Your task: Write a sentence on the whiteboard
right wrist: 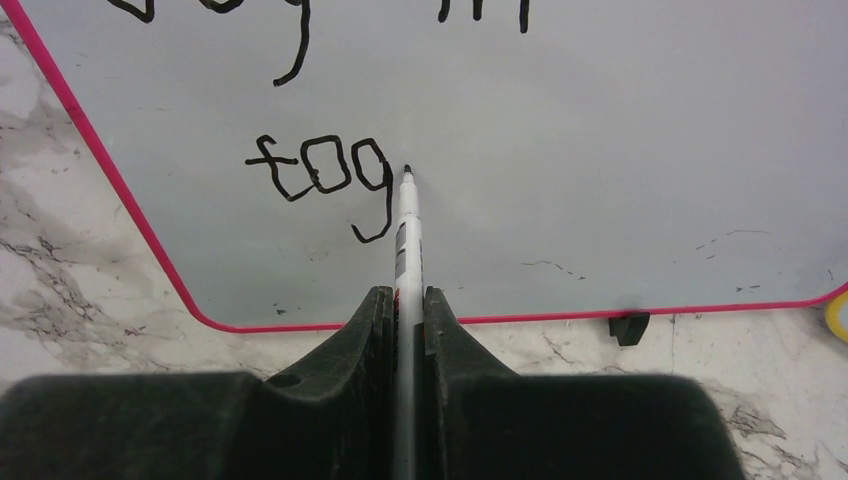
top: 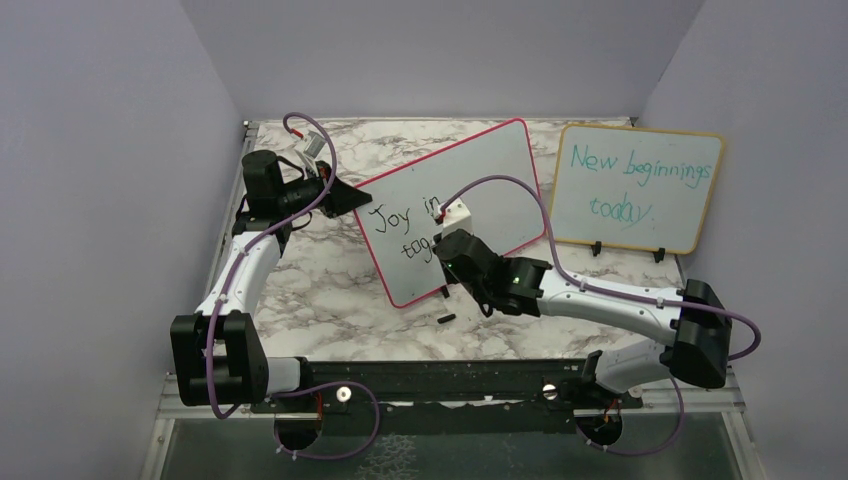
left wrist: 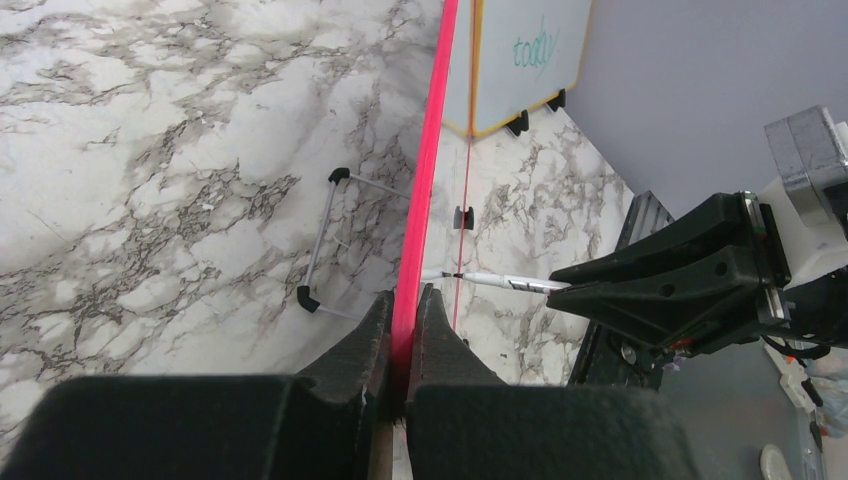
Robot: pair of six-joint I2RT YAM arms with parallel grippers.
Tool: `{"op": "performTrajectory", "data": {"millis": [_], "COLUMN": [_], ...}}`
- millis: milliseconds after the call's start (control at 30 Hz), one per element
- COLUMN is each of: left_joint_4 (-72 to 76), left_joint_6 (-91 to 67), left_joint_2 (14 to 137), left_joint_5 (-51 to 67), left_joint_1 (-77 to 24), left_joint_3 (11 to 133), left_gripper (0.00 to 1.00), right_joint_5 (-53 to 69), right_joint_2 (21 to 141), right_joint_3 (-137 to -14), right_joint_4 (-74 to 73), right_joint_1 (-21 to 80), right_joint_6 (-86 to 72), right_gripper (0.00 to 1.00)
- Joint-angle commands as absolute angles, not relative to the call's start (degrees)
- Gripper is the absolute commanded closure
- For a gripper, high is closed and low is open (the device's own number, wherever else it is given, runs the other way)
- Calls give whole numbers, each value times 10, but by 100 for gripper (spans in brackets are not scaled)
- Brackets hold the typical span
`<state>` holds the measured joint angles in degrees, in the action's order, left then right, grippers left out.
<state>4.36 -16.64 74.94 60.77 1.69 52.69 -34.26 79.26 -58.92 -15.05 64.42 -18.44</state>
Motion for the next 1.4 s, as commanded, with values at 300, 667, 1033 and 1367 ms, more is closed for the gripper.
{"op": "performTrajectory", "data": {"millis": [300, 667, 1033, 1367], "left_joint_4": [1, 1, 1, 1], "left_joint_6": [-104, -104, -104, -104], "left_joint_2": [762, 761, 762, 762], "left_joint_5": [539, 538, 539, 541], "left_joint_1": [11, 11, 11, 11], "left_joint_3": [516, 516, 516, 517], "left_gripper": [100, 100, 100, 100], "right_joint_5": [-358, -389, -396, -384], "right_joint_2": [800, 792, 788, 793], "right_joint_3": [-579, -581, -586, -597], "right_joint_4": [-148, -162, -148, -124], "right_joint_1": [635, 634, 632, 632], "right_joint_6": [-195, -201, -196, -179], "right_gripper": [100, 100, 100, 100]}}
